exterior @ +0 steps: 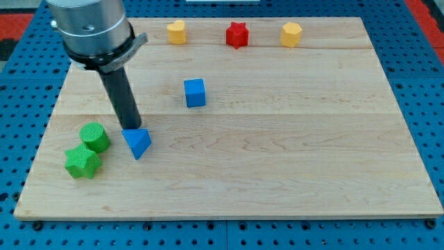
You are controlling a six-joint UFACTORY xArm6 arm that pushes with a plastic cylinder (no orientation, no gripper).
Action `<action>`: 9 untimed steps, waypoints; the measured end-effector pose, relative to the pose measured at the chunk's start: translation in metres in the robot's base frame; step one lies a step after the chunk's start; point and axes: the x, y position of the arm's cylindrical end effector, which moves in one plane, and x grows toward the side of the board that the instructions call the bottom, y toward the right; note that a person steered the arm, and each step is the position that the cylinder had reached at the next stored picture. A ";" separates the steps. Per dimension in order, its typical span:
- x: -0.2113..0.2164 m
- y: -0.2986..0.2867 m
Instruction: Push the blue triangle into the green blocks
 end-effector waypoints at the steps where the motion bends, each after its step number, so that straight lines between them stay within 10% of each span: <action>1: 0.005 0.039; 4: 0.034 -0.012; 7: 0.040 0.258; 9: -0.017 0.267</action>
